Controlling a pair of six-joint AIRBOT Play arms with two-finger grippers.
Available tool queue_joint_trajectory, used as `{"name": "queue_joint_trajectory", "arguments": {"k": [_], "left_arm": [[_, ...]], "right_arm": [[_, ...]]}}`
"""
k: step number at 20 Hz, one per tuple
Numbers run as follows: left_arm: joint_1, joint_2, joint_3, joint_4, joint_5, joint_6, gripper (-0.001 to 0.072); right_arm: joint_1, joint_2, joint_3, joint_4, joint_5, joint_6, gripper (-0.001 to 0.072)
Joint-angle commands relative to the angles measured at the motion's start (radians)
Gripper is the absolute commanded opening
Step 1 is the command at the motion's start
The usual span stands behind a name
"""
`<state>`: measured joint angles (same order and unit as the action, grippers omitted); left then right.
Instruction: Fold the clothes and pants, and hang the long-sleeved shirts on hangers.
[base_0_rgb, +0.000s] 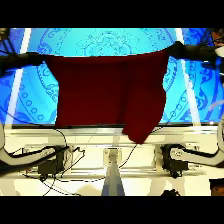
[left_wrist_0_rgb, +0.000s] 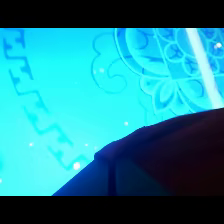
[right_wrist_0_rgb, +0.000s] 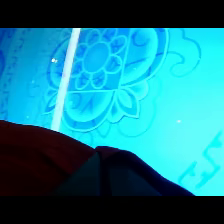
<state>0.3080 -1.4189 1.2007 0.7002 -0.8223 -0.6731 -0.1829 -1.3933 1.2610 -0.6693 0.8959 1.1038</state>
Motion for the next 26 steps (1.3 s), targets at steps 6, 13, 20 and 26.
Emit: {"name": "queue_joint_trajectory", "arguments": {"k": [6, 13, 20, 26], "left_arm": [[-0.057, -0.125, 0.000, -0.126, 0.143, 0.007, 0.0010], [-0.018, -0.120, -0.001, 0.312, -0.296, -0.274, 0.0007], [-0.029, -0.233, -0.001, 0.435, -0.446, -0.349, 0.0009], [-0.032, -0.237, 0.001, 0.316, -0.432, -0.345, 0.0554]], "right_arm": [[0.044, -0.172, 0.011, -0.046, -0.151, 0.015, 0.0008], [-0.095, -0.176, 0.066, -0.275, 0.339, 0.156, 0.0008], [-0.081, -0.182, 0.018, -0.465, 0.406, 0.214, 0.0009], [-0.082, -0.177, 0.018, -0.480, 0.389, 0.177, 0.0524]]}}
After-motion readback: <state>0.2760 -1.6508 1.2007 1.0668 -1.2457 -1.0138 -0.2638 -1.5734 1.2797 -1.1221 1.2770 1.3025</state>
